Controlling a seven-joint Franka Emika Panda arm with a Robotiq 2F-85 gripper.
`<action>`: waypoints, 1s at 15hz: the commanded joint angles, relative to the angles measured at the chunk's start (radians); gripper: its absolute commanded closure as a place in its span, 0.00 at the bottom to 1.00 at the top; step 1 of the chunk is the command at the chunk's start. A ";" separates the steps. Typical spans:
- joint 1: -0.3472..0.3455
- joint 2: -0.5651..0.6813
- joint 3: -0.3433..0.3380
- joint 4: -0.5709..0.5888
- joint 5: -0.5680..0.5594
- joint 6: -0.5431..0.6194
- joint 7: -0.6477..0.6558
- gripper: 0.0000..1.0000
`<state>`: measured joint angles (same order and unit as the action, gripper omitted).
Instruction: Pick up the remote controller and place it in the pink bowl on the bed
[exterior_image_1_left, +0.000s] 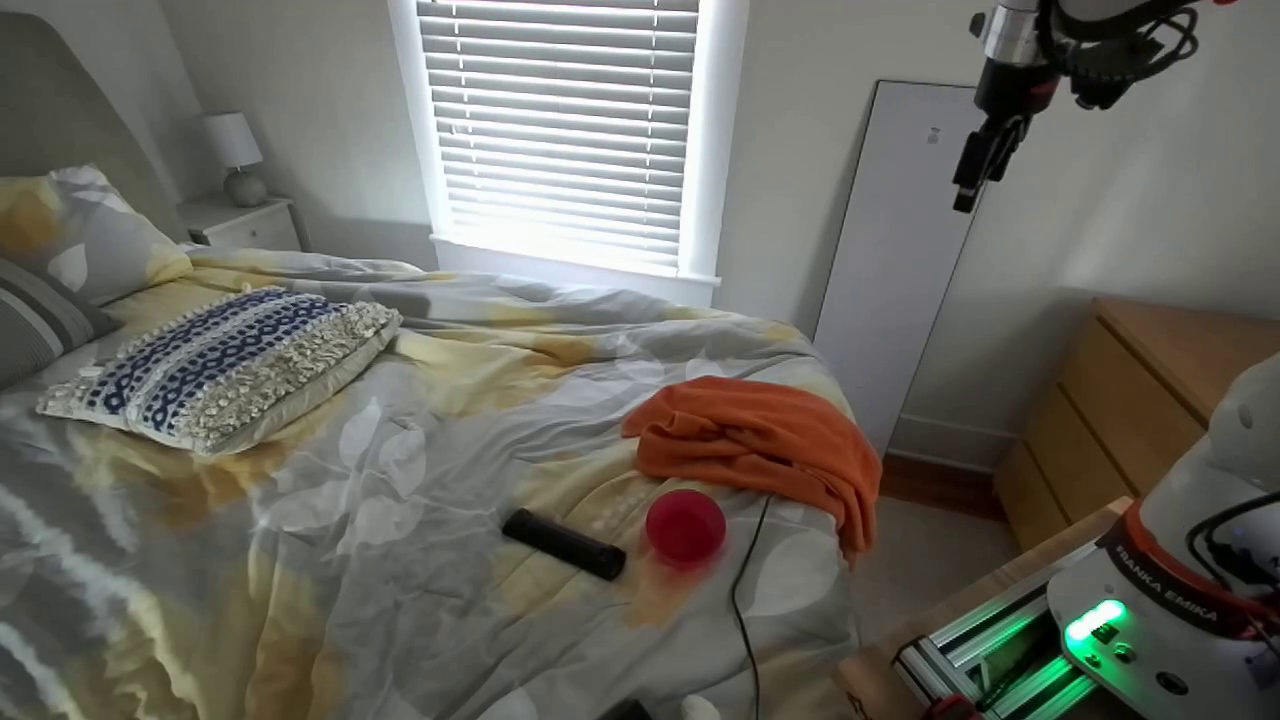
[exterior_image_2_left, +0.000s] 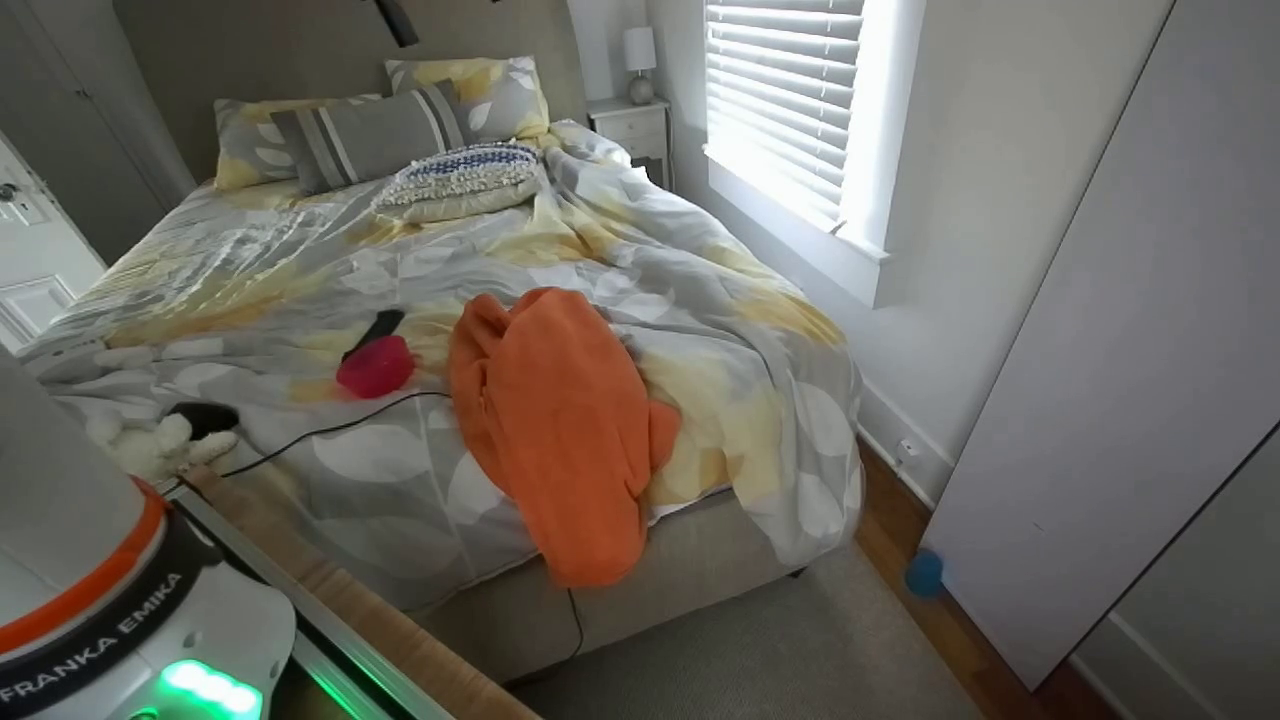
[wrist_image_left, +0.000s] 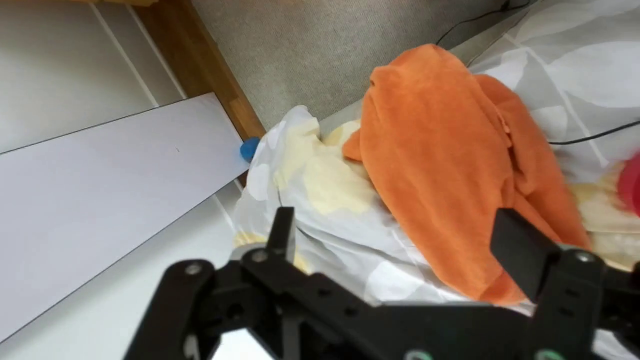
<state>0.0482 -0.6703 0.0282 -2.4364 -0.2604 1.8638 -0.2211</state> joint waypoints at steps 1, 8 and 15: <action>0.062 0.064 0.072 0.004 0.081 0.006 0.119 0.00; 0.153 0.258 0.266 0.046 0.144 0.028 0.376 0.00; 0.217 0.489 0.394 0.134 0.087 0.216 0.531 0.00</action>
<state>0.2471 -0.2953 0.3952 -2.3651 -0.1361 2.0312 0.2840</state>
